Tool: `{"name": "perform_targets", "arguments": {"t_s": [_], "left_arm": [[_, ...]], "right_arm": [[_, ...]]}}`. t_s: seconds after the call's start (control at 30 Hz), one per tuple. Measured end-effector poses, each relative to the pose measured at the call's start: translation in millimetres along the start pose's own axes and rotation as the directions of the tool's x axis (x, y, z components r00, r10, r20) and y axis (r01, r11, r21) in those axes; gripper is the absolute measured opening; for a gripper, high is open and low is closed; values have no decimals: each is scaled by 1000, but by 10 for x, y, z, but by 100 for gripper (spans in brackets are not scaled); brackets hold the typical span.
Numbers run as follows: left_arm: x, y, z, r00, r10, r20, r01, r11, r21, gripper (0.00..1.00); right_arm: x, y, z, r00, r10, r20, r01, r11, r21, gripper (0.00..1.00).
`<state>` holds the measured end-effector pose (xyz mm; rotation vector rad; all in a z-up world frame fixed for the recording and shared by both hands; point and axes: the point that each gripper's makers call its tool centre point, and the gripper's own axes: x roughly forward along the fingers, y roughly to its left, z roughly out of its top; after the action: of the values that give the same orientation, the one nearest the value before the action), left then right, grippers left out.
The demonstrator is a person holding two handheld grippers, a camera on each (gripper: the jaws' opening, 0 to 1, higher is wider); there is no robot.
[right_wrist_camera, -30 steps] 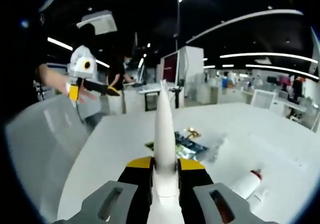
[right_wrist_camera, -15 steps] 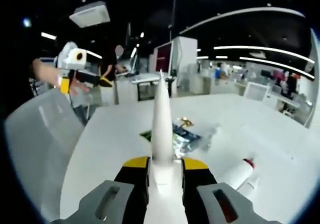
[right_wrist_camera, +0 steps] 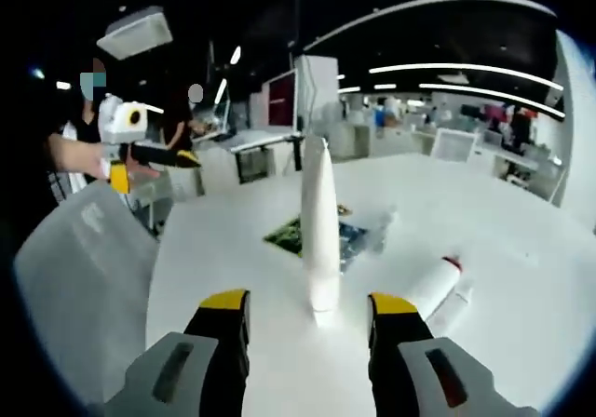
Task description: Arrange the skincare products in the storage area until every visible bottle or jar stands upright without overlapping.
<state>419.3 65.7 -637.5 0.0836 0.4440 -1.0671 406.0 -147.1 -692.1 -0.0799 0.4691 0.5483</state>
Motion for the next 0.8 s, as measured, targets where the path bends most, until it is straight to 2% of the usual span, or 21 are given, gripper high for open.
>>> {"name": "perform_targets", "arguments": {"t_s": [0.1, 0.2, 0.4, 0.53, 0.67, 0.73, 0.8], "left_arm": [[-75, 21, -30, 1000, 7, -17, -7, 1000, 2, 93], [-169, 87, -64, 999, 29, -26, -29, 1000, -11, 93], [-292, 184, -124, 998, 64, -22, -65, 997, -43, 94], [-340, 230, -155, 996, 88, -14, -89, 994, -59, 94], [-356, 247, -93, 995, 101, 1, -101, 993, -67, 95], [-385, 253, -73, 994, 109, 0, -109, 993, -54, 96], [-428, 276, -74, 994, 109, -6, -109, 993, -47, 96]], "right_arm": [[-68, 73, 7, 1000, -30, -7, 30, 1000, 5, 53], [-128, 151, -24, 998, -56, -25, 58, 997, 56, 59], [-259, 307, -89, 995, -93, -43, 96, 993, 66, 64], [-395, 420, -169, 985, -150, -80, 159, 980, 118, 65], [-513, 511, -260, 972, -200, -124, 216, 968, 125, 71], [-557, 519, -272, 962, -238, -133, 259, 951, 167, 80], [-588, 556, -284, 957, -254, -141, 277, 944, 177, 91]]}}
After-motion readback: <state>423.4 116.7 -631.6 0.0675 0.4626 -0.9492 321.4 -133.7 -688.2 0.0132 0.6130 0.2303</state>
